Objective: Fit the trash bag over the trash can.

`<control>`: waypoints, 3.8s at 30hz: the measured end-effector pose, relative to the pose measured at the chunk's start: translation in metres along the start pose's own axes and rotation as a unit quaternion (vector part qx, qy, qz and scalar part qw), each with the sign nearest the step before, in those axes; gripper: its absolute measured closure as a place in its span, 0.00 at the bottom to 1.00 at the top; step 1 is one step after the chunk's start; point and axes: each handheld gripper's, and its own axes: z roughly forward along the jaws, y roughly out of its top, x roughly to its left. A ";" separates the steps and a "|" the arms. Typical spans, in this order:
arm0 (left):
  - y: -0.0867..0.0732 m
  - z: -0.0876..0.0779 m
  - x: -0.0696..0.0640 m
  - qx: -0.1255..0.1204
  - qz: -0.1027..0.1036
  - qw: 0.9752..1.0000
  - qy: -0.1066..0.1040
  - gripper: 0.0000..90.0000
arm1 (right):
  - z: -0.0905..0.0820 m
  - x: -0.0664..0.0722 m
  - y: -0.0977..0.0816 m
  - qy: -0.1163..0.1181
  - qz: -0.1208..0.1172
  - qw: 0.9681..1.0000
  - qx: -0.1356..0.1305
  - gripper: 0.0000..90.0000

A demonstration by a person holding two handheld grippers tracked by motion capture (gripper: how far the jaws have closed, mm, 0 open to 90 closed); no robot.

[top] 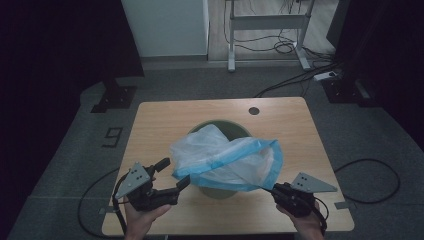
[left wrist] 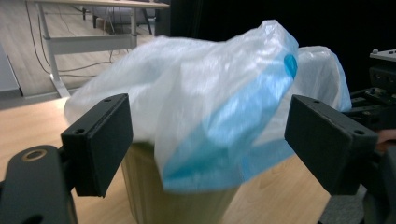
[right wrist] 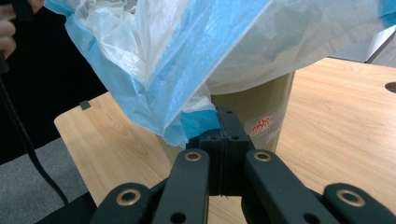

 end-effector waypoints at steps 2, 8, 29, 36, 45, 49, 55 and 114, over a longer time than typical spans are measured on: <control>0.005 0.008 0.000 0.008 0.006 1.000 0.000 0.16 | 0.000 0.000 -0.001 0.001 0.001 1.000 0.001 0.99; 0.012 0.029 0.000 0.038 0.020 0.999 -0.007 0.17 | 0.000 0.001 0.000 0.005 -0.002 1.000 0.004 0.99; -0.002 0.020 0.021 -0.019 -0.044 0.999 0.021 0.99 | -0.004 -0.001 -0.014 0.023 0.004 1.000 0.015 0.99; -0.012 0.012 0.024 -0.024 -0.056 0.998 0.021 0.99 | -0.024 0.013 -0.015 0.011 -0.021 1.000 -0.019 0.56; -0.019 0.012 0.022 -0.024 -0.061 0.998 0.026 0.99 | -0.051 0.021 0.017 -0.011 -0.006 0.998 -0.061 0.37; -0.022 0.014 0.022 -0.026 -0.064 0.997 0.026 0.99 | -0.057 0.020 0.025 -0.015 -0.004 0.997 -0.072 0.34; -0.025 0.016 0.020 -0.027 -0.068 0.997 0.027 0.99 | -0.067 0.025 0.026 -0.007 -0.008 0.997 -0.078 0.32; -0.003 -0.003 0.001 0.007 0.037 0.999 -0.022 0.16 | 0.033 -0.031 0.010 -0.057 0.050 0.997 0.023 0.99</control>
